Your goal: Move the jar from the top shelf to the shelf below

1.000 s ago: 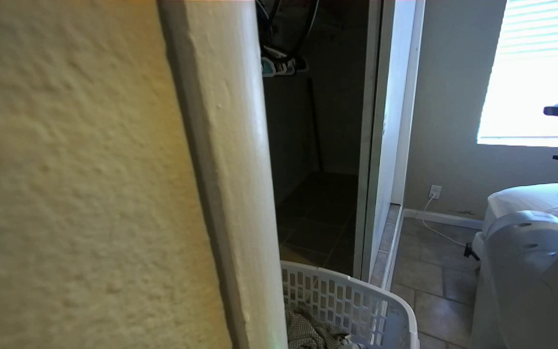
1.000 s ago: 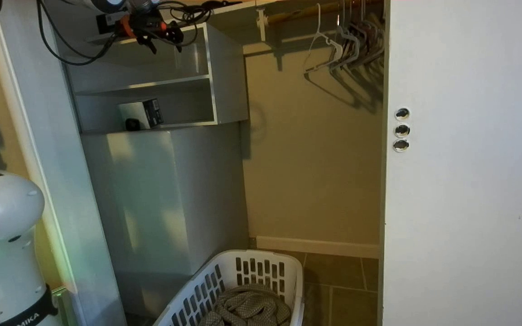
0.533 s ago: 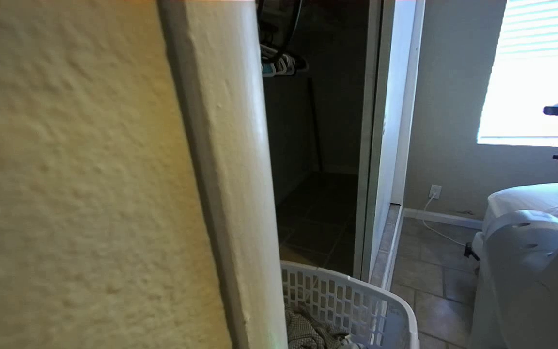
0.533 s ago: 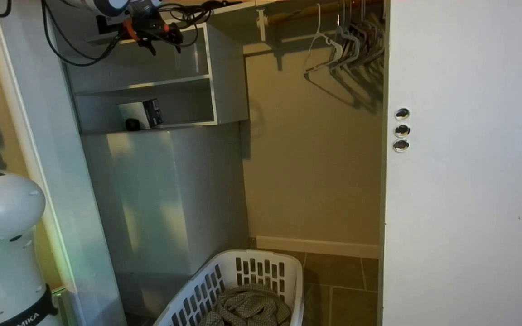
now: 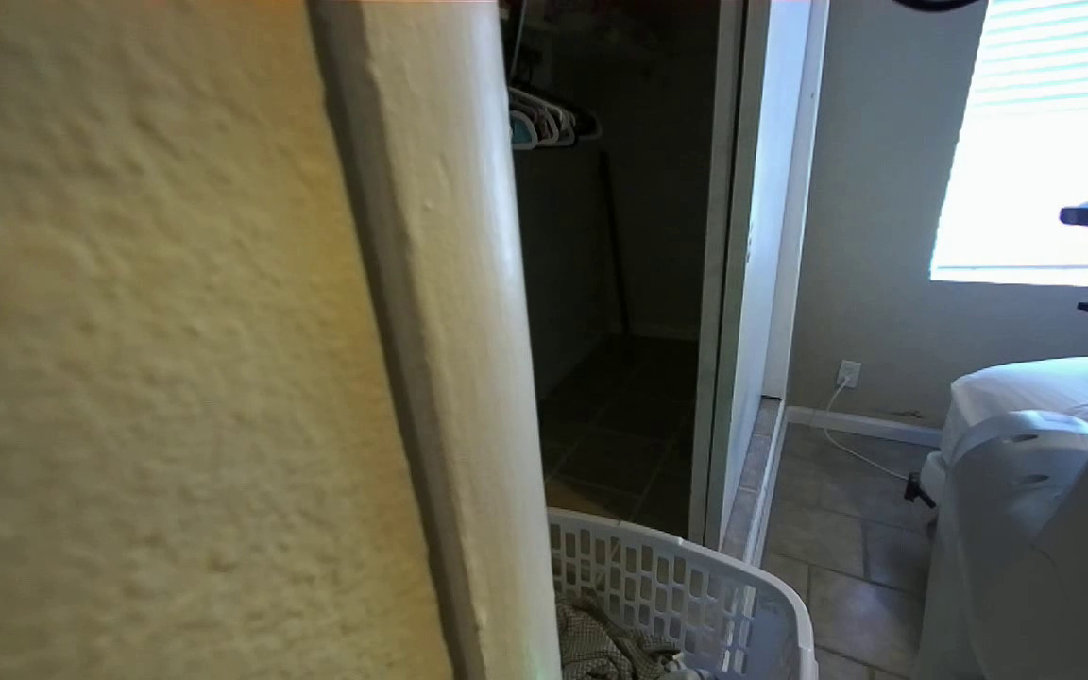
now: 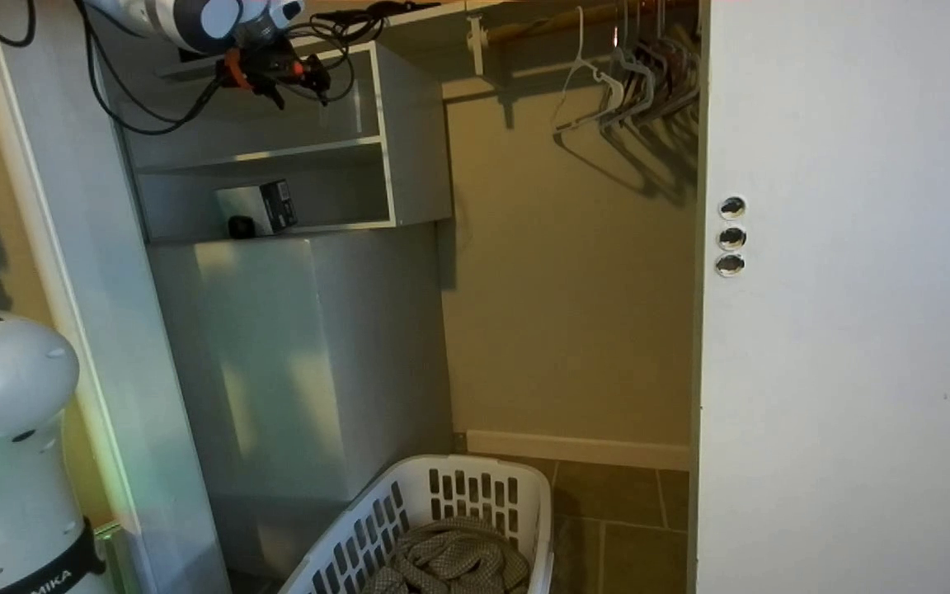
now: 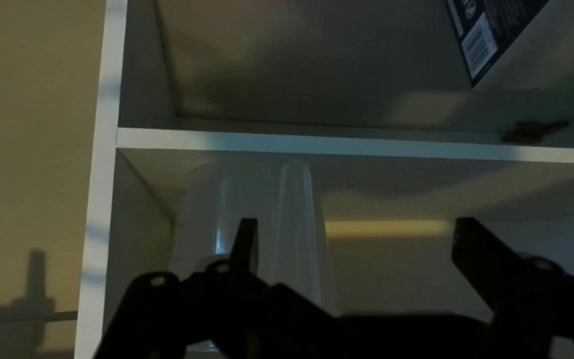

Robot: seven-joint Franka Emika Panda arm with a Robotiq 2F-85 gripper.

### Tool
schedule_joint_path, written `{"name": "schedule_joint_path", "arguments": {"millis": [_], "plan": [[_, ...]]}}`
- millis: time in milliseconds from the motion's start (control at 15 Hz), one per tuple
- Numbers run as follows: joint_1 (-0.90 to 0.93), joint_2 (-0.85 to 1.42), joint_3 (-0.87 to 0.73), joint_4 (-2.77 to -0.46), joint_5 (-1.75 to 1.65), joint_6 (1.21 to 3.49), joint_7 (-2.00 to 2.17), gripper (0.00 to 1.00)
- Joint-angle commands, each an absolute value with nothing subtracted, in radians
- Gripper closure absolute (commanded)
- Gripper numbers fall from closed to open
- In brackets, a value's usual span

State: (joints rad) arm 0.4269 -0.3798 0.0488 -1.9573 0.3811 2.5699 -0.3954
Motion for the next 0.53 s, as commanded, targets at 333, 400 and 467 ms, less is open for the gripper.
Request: {"name": "schedule_joint_path", "arguments": {"millis": [333, 400, 467], "plan": [[0.314, -0.271, 0.132, -1.883, 0.258, 2.723, -0.220, 0.08], [0.308, -0.267, 0.134, -1.879, 0.250, 2.722, -0.207, 0.23], [0.303, -0.264, 0.136, -1.874, 0.244, 2.719, -0.196, 0.32]]}}
